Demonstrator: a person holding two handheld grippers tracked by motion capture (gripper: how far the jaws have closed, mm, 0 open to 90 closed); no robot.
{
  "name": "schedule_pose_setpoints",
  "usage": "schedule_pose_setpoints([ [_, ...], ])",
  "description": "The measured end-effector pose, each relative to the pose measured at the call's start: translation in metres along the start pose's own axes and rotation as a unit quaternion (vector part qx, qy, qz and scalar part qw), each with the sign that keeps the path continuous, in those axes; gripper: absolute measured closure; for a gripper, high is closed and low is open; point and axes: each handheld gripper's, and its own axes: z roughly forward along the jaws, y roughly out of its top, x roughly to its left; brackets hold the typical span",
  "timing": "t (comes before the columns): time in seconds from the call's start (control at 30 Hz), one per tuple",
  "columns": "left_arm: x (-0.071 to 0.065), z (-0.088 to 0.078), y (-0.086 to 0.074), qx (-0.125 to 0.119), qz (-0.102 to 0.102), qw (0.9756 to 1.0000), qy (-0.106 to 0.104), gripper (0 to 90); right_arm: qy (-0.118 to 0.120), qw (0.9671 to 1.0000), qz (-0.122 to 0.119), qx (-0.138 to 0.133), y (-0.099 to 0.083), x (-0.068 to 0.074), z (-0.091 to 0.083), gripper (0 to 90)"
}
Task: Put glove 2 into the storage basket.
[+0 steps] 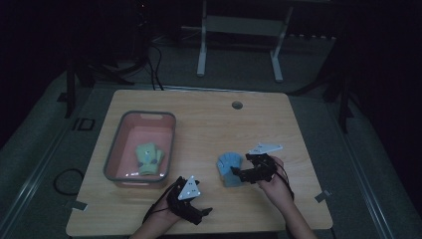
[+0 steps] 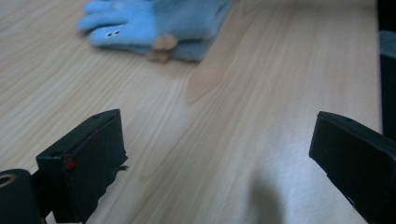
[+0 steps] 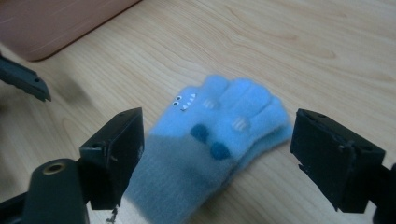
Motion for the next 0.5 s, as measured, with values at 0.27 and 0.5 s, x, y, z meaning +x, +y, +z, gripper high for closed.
schedule_pose_setpoints([
  [0.27, -0.001, 0.006, 0.015, 0.007, 0.007, 1.0, -0.001, 3.7, -0.005, 0.9999, 0.006, -0.014, 0.003, -0.006, -0.011, 13.8],
  [0.5, -0.002, 0.017, 0.029, 0.002, 0.039, 0.9992, -0.006, 5.4, 0.018, 0.9992, 0.027, -0.024, 0.011, -0.012, -0.019, 11.6],
])
